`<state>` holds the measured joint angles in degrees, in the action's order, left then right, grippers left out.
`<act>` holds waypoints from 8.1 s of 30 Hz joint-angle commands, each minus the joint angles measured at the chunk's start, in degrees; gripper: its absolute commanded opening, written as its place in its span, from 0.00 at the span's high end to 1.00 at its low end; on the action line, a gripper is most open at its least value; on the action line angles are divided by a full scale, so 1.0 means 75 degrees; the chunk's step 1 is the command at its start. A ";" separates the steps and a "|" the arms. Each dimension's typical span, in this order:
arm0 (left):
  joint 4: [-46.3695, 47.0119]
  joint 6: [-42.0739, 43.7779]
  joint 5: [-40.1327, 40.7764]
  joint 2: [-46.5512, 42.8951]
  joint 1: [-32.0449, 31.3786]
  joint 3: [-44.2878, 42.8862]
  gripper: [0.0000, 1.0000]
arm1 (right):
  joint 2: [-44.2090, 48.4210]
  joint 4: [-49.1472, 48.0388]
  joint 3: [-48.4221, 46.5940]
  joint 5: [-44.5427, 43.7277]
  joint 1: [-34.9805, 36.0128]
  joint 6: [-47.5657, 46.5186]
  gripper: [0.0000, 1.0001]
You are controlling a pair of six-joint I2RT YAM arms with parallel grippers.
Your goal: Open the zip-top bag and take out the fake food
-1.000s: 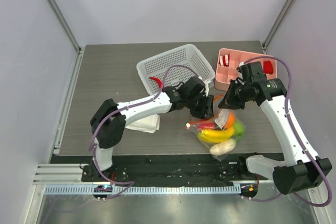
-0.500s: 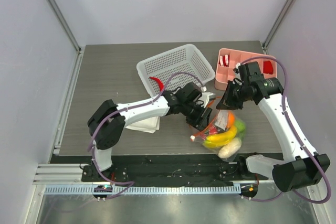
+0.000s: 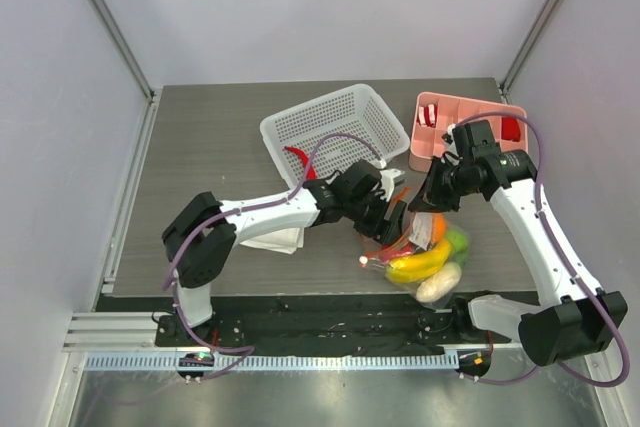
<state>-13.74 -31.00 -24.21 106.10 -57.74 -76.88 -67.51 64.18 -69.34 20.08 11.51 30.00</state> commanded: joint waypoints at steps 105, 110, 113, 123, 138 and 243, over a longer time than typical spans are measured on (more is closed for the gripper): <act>-0.1531 0.0031 0.1985 0.0035 -0.0365 -0.0344 0.93 | 0.0270 -0.1269 0.1277 -0.0486 -0.0023 -0.0086 0.99; -0.1625 0.0290 0.2149 -0.0530 -0.0341 -0.0249 0.97 | 0.0270 -0.1316 0.1288 -0.0509 -0.0023 -0.0144 0.99; -0.1836 0.0419 0.2208 -0.0752 -0.0294 -0.0354 0.98 | 0.0247 -0.1339 0.1254 -0.0532 -0.0011 -0.0156 0.99; -0.2001 0.0489 0.1939 -0.1420 0.0922 -0.0799 1.00 | -0.0034 -0.1386 0.0902 -0.0602 -0.0023 -0.0039 0.99; -0.4144 -0.0037 0.1587 0.2233 0.3900 -0.5813 0.99 | -0.0585 -0.1245 0.0012 -0.0380 -0.0011 0.0184 0.99; 0.4904 -0.4257 0.1680 0.1334 0.0362 0.0559 0.39 | -0.0445 -0.1879 0.0515 0.0232 0.0821 0.1696 0.99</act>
<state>23.62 -65.14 -18.90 116.75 -53.82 -69.38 -72.40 50.76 -65.04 15.29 15.14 40.88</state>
